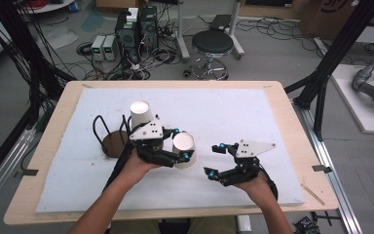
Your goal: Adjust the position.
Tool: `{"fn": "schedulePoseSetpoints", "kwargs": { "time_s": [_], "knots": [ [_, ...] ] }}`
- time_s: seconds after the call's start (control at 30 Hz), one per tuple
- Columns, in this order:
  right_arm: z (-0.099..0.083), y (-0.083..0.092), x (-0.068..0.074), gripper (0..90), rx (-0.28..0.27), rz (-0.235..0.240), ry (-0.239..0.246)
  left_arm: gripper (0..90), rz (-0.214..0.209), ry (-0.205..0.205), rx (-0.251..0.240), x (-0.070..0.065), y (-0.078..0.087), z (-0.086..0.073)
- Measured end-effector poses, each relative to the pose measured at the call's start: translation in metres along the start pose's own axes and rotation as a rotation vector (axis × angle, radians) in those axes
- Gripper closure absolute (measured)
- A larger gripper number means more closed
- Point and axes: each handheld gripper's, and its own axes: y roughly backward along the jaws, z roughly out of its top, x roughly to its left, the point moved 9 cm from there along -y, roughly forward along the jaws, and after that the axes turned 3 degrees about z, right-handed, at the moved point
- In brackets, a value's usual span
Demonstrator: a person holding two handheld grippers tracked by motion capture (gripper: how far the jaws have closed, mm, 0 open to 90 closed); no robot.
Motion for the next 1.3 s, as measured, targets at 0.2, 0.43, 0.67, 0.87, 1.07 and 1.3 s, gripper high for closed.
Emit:
{"fn": "schedulePoseSetpoints", "kwargs": {
  "time_s": [0.2, 0.43, 0.67, 0.87, 1.07, 1.3],
  "knots": [
    [0.001, -0.007, 0.005, 19.8, 0.004, 0.045, 0.005, 33.6, -0.028, 0.001, 0.002, -0.003, 0.000, -0.001],
    [0.003, -0.017, 0.004, 19.8, 0.015, 0.084, 0.005, 33.6, -0.072, -0.009, 0.005, -0.011, -0.001, -0.001],
    [0.007, -0.031, 0.009, 19.8, 0.018, 0.134, 0.019, 33.8, -0.099, -0.006, -0.003, -0.014, -0.001, 0.000],
    [0.007, -0.039, 0.014, 19.8, 0.011, 0.165, 0.027, 33.9, -0.130, -0.009, -0.004, -0.018, -0.001, 0.002],
    [0.009, -0.043, 0.018, 19.8, 0.002, 0.189, 0.026, 33.9, -0.151, -0.010, -0.004, -0.022, -0.004, 0.003],
    [0.012, -0.042, 0.021, 19.8, -0.036, 0.218, 0.016, 34.1, -0.177, 0.005, -0.018, -0.024, -0.006, 0.004]
  ]
}}
